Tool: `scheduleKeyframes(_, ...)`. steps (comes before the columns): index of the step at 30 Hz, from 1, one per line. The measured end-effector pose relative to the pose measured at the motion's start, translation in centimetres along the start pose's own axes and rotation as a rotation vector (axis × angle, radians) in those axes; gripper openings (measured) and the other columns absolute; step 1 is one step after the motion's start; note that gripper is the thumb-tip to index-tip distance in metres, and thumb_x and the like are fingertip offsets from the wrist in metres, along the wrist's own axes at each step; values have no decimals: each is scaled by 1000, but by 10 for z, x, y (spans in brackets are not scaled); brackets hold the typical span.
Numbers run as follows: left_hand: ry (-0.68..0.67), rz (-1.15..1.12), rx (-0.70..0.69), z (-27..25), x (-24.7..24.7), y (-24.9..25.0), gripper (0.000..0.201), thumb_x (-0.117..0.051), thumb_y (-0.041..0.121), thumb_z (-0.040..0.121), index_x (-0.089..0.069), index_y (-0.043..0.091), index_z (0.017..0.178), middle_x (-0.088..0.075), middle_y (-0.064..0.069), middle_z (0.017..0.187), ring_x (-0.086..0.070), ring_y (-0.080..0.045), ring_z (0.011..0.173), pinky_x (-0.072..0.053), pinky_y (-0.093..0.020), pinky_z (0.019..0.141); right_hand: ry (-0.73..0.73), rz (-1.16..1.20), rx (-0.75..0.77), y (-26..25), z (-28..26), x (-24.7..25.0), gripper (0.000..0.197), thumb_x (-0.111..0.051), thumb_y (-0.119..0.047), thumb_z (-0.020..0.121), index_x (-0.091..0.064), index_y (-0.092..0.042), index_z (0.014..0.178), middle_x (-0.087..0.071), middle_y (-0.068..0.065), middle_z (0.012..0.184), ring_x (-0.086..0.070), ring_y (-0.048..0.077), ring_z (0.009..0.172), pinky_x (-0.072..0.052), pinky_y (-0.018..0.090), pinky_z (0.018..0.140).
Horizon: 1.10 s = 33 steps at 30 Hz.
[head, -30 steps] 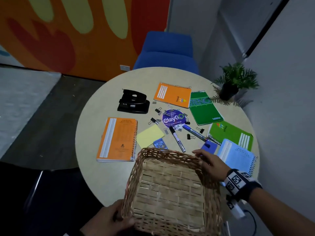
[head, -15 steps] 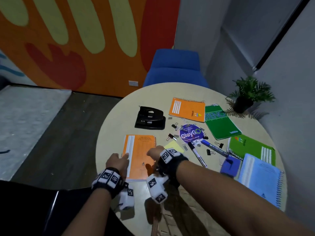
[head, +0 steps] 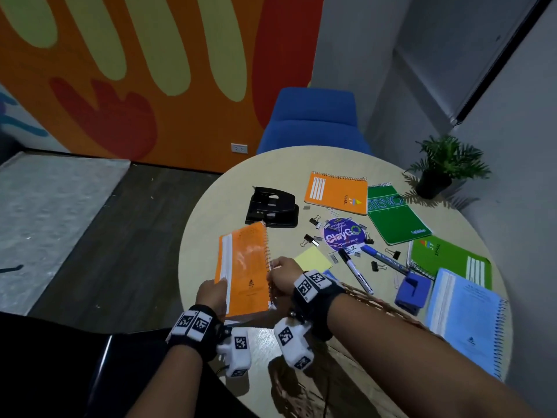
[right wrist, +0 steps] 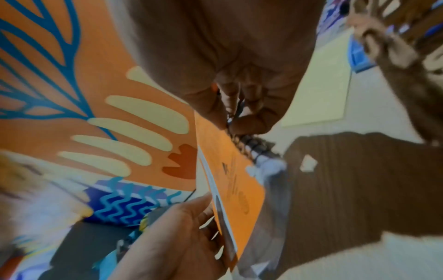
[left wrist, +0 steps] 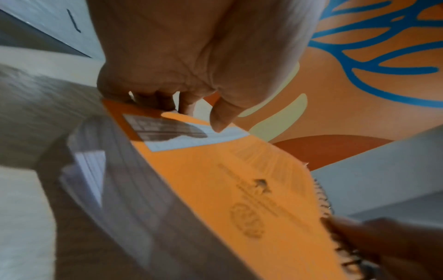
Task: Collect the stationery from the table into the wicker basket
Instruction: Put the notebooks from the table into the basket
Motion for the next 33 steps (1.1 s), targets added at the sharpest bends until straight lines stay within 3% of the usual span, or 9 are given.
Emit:
scheduleKeyframes(6,-44,-58,-283,-61,2,34,17,-44,32,96,-51,19,105,-66,-9,99,-66,-25,86,-55,-41,76,-59,385,247,7,-93,61,13,-49,0,92,-47,-12,93,-60,2,75,-57,16,66,-46,23,54)
scheduleKeyframes(9,-231,-95,-436,-114,-14,55,13,-45,27,98,-45,20,109,-70,-7,92,-69,-23,79,-53,-32,59,-9,507,269,50,-133,94,17,-54,3,90,-49,-13,95,-69,0,80,-65,10,64,-49,19,55)
scheduleKeyframes(11,-326,-6,-534,-134,-31,52,21,-49,22,97,-41,27,116,-72,-5,93,-71,-21,82,-55,-33,64,32,468,260,86,-158,103,24,-59,4,86,-49,-15,97,-69,-6,77,-67,7,69,-49,20,62)
scheduleKeyframes(13,-402,197,-629,-145,-54,37,34,-49,19,96,-37,34,124,-72,-5,91,-70,-18,84,-56,-35,75,63,417,198,125,-177,100,28,-67,-2,82,-51,-14,101,-69,-7,79,-66,3,73,-50,18,65)
scheduleKeyframes(16,-438,454,-742,-156,-84,14,41,-49,20,93,-38,29,132,-70,7,95,-66,-7,82,-50,-18,70,61,317,48,178,-188,81,40,-76,-24,69,-53,-12,100,-67,-6,76,-64,8,70,-51,27,70)
scheduleKeyframes(19,-384,629,-806,-158,-96,2,44,-48,15,92,-42,24,135,-68,2,113,-64,-13,98,-48,-21,79,-69,427,-99,209,-177,53,26,-64,-2,84,-44,-1,101,-68,3,61,-62,13,50,-50,27,53)
scheduleKeyframes(22,-319,880,-845,-152,-104,-3,30,-45,15,92,-49,20,121,-67,-2,109,-64,-22,97,-47,-28,78,-155,460,-238,222,-159,39,13,-52,-7,92,-44,-5,101,-70,22,83,-63,24,61,-50,30,54)
scheduleKeyframes(28,-273,1276,-921,-151,-121,-18,29,-50,20,89,-54,18,117,-62,-2,115,-64,-22,98,-52,-32,81,-49,420,-368,239,-136,32,20,-54,1,86,-41,-12,80,-49,12,69,-52,22,58,-44,31,49)
scheduleKeyframes(33,-563,1411,-1012,-168,-129,-52,17,-49,23,88,-59,16,100,-53,-5,112,-57,-23,102,-53,-38,83,64,480,-387,236,-133,28,25,-57,1,83,-40,-15,78,-44,10,69,-49,20,54,-47,29,48)
Point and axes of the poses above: each hand's wrist, its own z-axis towards the middle knuckle, its own x-axis out of the back of the hand, y = z × x, the point moved 3 cm from there along z, towards the middle knuckle
